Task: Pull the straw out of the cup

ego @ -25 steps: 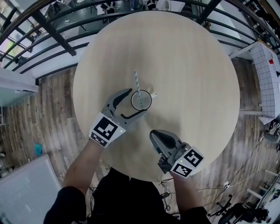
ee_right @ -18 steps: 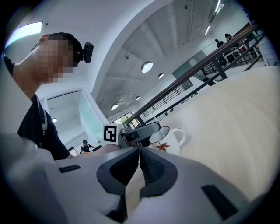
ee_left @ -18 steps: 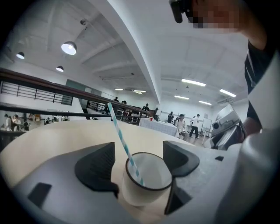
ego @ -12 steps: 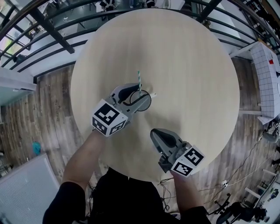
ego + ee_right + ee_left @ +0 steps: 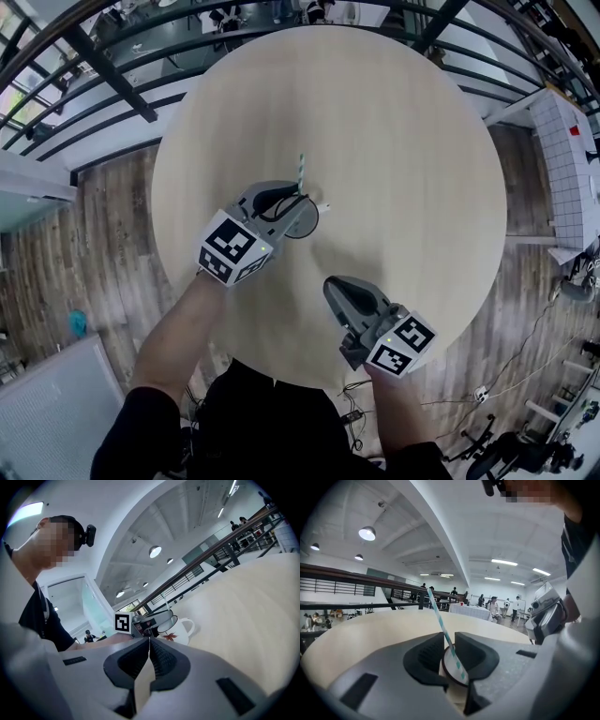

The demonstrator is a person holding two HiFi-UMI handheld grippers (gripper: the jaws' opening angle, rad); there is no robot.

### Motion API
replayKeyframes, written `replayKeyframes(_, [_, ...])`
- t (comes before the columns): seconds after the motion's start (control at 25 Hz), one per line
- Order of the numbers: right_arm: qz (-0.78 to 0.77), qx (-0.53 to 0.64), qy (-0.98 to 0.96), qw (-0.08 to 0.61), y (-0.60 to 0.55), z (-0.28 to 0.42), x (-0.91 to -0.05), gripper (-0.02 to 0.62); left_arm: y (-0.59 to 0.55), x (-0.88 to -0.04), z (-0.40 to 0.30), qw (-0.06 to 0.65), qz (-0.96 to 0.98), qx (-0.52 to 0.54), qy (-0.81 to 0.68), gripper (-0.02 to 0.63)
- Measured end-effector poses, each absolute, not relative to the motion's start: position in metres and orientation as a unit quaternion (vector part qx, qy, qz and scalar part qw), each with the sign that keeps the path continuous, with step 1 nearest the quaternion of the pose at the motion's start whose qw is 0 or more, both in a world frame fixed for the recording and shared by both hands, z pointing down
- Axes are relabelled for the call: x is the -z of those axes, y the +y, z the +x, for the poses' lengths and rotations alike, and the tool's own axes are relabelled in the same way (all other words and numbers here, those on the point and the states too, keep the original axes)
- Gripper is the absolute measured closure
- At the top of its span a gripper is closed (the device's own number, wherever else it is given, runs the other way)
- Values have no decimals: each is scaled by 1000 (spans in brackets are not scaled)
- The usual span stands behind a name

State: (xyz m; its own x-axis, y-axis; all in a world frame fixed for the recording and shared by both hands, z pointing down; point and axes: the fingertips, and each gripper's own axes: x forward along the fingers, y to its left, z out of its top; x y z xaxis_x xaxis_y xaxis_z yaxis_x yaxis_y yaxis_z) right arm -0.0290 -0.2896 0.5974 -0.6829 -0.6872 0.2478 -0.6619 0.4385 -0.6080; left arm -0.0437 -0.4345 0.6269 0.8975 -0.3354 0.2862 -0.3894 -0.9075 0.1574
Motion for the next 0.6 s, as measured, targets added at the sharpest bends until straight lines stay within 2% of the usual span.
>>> replayKeyframes(0.2, [-405, 347, 846, 17, -289, -32, -590, 572, -436, -626, -47, 98, 967, -135, -192, 551])
replayKeyframes(0.4, [-408, 342, 846, 17, -280, -41, -563, 572, -432, -624, -53, 129, 964, -120, -199, 583])
replayKeyframes(0.6, [-397, 334, 855, 14, -259, -59, -523, 572, -415, -610, -64, 149, 961, -122, -200, 586])
